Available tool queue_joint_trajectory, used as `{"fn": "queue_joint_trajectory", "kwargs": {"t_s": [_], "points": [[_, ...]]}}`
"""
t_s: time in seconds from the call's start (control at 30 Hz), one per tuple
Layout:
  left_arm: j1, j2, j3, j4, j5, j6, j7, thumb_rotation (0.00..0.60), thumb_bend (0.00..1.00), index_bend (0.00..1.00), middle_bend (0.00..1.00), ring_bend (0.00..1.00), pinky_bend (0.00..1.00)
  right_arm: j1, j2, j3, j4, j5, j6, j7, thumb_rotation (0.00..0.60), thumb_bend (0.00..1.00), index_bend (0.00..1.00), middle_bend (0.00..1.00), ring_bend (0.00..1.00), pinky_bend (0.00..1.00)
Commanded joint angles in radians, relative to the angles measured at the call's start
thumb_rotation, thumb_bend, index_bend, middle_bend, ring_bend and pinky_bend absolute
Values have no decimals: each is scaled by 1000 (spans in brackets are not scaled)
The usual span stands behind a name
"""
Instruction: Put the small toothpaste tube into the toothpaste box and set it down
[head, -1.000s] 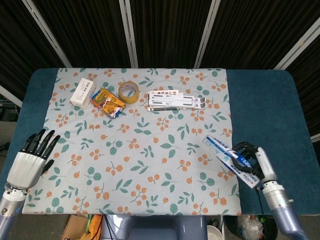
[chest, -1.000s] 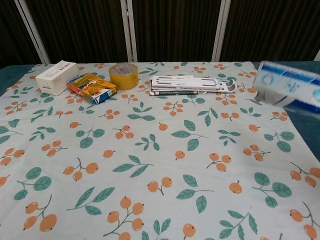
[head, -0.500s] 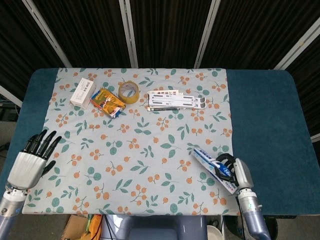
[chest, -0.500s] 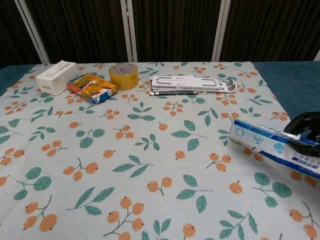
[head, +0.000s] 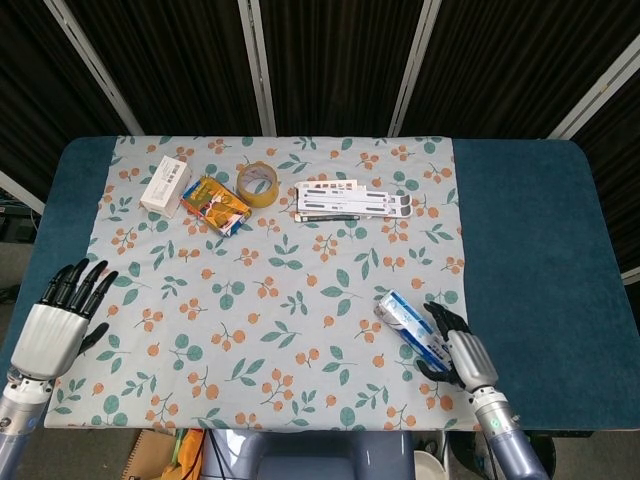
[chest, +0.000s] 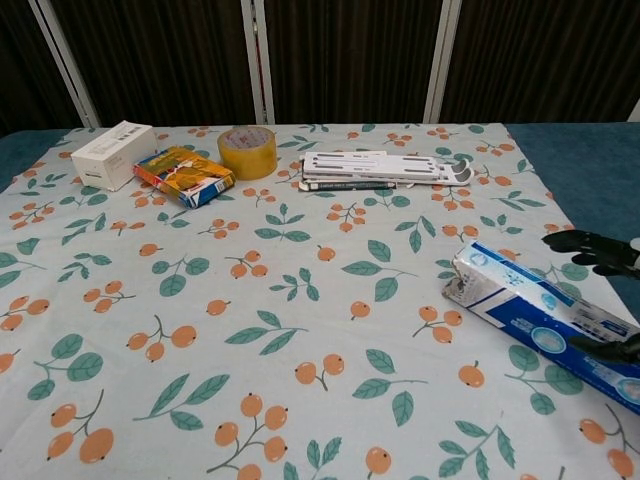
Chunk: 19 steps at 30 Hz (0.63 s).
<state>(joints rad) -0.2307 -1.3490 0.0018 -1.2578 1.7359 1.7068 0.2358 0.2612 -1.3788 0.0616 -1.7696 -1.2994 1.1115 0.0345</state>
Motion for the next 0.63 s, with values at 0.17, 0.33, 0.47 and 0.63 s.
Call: {"fn": "queue_joint_trajectory", "kwargs": {"t_s": [0.17, 0.33, 0.47, 0.63], "points": [[38, 63, 9, -117, -62, -37, -17, 600, 27, 111, 77, 80, 147, -17, 215, -14, -115, -33, 45, -56, 600, 312, 0, 29, 0, 0], [65, 110, 17, -189, -101, -54, -17, 600, 10, 107, 67, 74, 145, -63, 329, -44, -92, -98, 117, -58, 600, 312, 0, 29, 0, 0], [95, 139, 9, -231, -163, -66, 33, 600, 1, 98, 37, 29, 144, -119, 377, -66, -19, -168, 224, -63, 600, 313, 0, 29, 0, 0], [118, 170, -7, -284, -217, -68, 49, 600, 0, 89, 27, 9, 136, -168, 366, -64, 73, -206, 334, -88, 600, 312, 0, 29, 0, 0]]}}
